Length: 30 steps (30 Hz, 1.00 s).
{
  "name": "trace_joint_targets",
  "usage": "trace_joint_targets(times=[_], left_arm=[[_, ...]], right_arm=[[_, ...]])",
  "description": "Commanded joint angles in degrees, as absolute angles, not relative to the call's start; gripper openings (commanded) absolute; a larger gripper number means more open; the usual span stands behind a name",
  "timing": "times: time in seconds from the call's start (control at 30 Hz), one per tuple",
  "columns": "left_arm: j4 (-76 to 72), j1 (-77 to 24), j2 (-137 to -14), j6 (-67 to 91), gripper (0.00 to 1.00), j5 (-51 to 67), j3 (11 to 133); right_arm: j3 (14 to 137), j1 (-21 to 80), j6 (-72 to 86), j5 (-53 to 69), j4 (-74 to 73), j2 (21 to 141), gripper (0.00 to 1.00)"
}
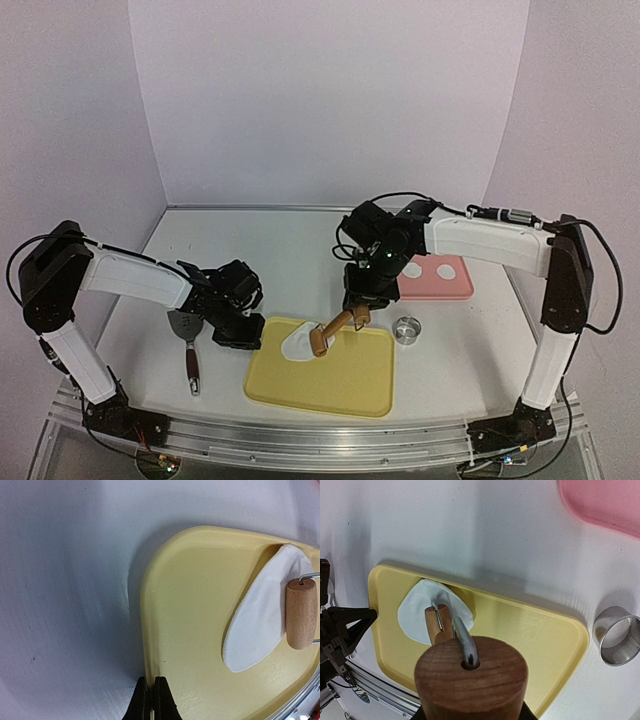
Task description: Roll out the dumpling wrappers from the dough
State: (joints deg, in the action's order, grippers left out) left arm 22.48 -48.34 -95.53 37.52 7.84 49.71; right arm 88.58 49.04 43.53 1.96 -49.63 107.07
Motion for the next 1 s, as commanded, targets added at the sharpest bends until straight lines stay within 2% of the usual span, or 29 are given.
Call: trace_joint_targets(times=[0.0,0.27,0.47,0.83,0.97], left_arm=[[21.6,-48.4,-93.8,37.2,0.00,8.9,50.3],[20.9,-49.0,-94.5,36.6,0.00,9.8,50.7],[21.5,-49.0,-94.7,37.4,0.00,8.8,50.8],[23.5,-49.0,-92.5,38.9,0.00,7.4,47.9],[23.1,-49.0,-92.3,38.7,0.00,7.7,47.5]], right_arm=[[91.0,50.5,42.9,-9.6,-57.8,116.0,0.00],[97.6,53.4,43.4,-5.4,-55.6,123.5,0.00],[97.9,53.7,43.2,-6.8,-55.6,123.7,0.00],[81.0,47.0,44.8,-10.1,-55.9,110.4,0.00],[78.9,46.5,44.6,-9.9,-56.1,108.6,0.00]])
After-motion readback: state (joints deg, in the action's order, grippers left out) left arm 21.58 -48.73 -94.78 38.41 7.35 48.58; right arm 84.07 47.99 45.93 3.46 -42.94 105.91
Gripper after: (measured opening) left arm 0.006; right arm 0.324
